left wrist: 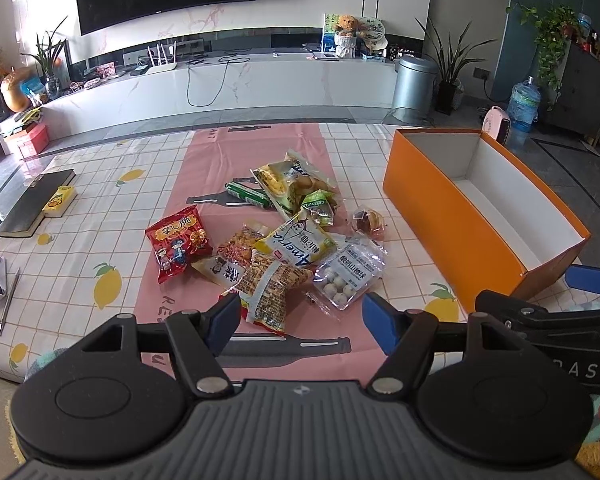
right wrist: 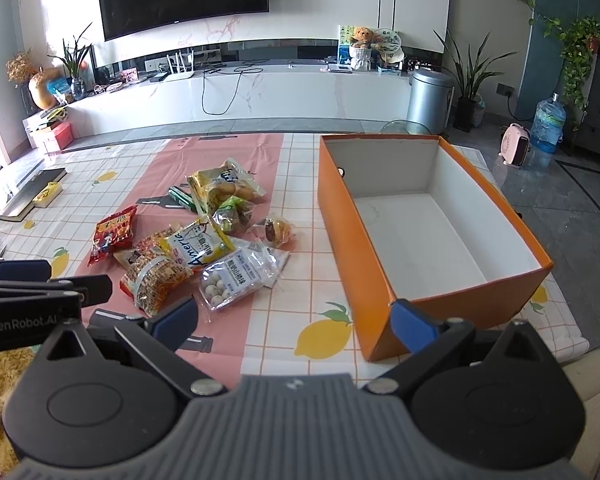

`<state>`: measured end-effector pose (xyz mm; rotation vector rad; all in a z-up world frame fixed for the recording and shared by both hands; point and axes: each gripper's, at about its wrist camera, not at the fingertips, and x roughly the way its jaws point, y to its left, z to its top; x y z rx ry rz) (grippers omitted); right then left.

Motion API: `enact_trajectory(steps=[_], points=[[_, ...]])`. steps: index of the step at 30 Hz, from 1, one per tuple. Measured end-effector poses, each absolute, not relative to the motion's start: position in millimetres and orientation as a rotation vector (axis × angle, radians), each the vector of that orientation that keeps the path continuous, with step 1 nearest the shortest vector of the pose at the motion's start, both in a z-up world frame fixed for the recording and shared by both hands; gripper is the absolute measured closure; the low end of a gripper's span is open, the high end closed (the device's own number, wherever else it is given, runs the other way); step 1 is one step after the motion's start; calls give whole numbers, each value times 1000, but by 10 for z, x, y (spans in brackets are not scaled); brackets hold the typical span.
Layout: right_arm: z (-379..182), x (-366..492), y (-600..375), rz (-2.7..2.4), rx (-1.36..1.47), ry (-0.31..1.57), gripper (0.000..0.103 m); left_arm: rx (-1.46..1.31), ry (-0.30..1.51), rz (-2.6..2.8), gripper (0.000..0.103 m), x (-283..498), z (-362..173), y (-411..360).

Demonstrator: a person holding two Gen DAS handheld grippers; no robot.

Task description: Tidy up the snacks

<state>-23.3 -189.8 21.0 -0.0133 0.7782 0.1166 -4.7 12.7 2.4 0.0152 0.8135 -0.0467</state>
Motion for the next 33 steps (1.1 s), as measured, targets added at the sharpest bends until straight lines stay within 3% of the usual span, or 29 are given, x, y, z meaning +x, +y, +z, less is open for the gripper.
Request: enact_trajectory(steps=[33], points=[[155,-215,-1897,104,-5,791,4,14,807,-55,21,-61,48,112]])
